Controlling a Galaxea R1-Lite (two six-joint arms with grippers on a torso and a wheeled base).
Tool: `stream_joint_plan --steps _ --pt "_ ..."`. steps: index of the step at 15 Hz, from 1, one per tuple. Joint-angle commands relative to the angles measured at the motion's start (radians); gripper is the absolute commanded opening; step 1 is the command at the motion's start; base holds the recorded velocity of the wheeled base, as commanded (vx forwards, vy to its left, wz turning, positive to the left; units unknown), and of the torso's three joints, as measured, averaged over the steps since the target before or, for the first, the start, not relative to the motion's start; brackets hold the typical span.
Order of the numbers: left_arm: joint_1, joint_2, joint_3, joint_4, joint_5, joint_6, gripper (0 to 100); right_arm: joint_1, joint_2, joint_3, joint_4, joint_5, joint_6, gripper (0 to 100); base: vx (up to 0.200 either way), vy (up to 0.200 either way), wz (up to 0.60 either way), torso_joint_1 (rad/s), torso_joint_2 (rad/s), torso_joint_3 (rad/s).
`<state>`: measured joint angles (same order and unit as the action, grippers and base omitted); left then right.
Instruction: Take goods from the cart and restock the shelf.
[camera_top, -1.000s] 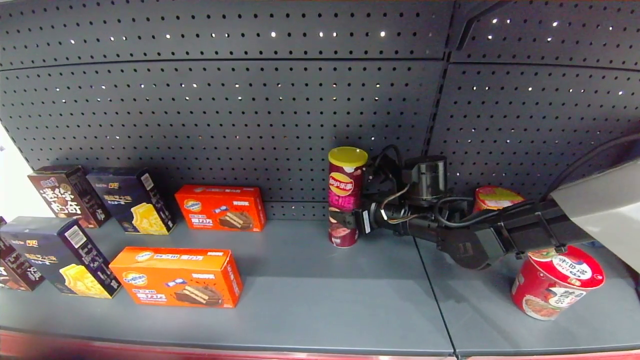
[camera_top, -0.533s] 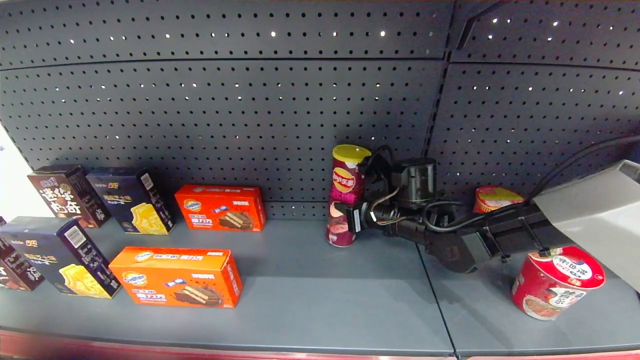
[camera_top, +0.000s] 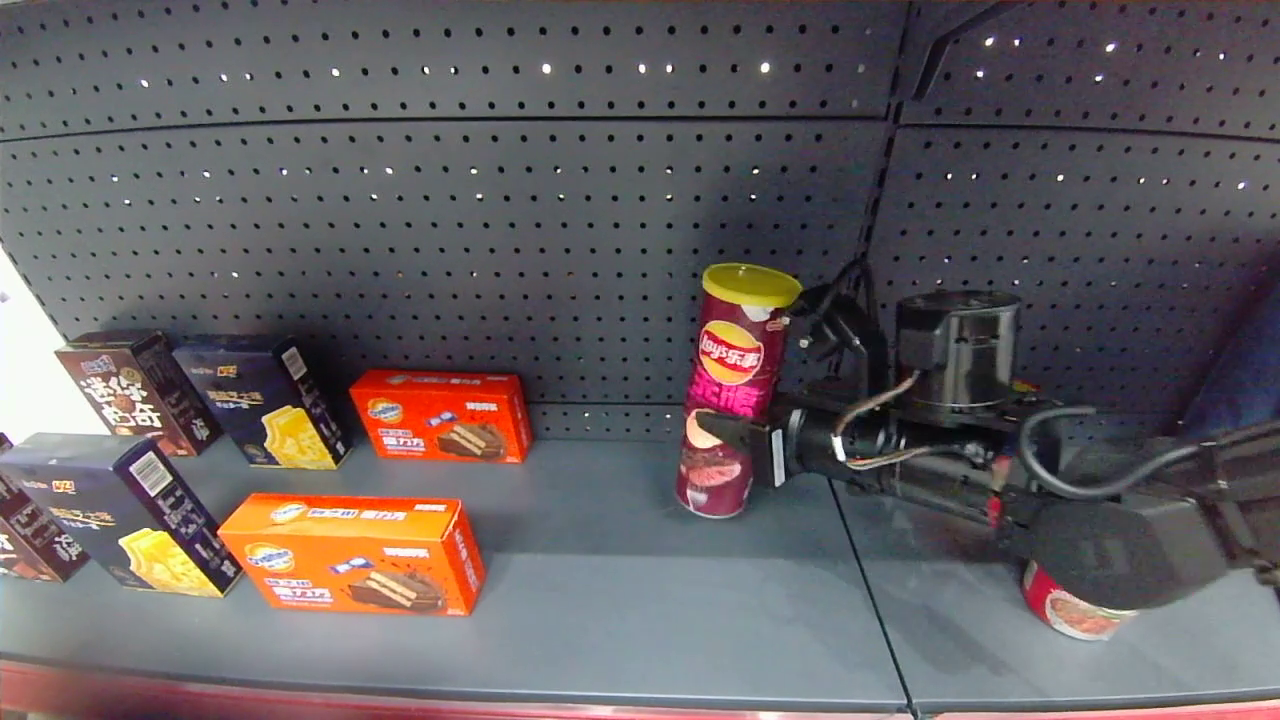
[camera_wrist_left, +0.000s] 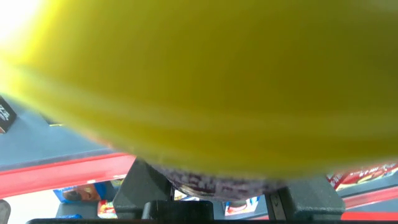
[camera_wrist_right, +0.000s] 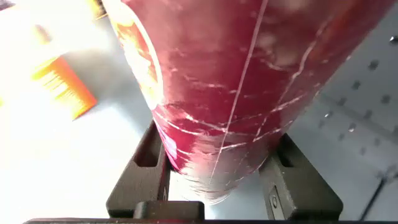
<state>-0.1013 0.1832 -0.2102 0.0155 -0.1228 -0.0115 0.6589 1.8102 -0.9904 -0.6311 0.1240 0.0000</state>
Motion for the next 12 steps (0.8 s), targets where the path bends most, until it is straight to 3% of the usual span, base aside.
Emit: stream_joint_plan --steps 1,7,12 --pt "0.0 -0.007 -0.003 0.0 0.0 -0.001 0 0.01 -0.204 0.176 -0.001 0.055 -0.032 0 0.0 0.0 0.0 0.0 0.0 0.0" --pt "-0.002 -0.005 -0.012 0.0 -0.001 -0.002 0 0.047 -0.315 0.368 -0.01 0.082 -0.055 0 0.0 0.0 0.0 0.0 0.0 0.0" --pt "0.003 -0.007 -0.014 0.0 0.006 -0.033 0 0.056 -0.249 0.45 -0.173 0.083 -0.057 0 0.0 0.0 0.0 0.0 0.0 0.0"
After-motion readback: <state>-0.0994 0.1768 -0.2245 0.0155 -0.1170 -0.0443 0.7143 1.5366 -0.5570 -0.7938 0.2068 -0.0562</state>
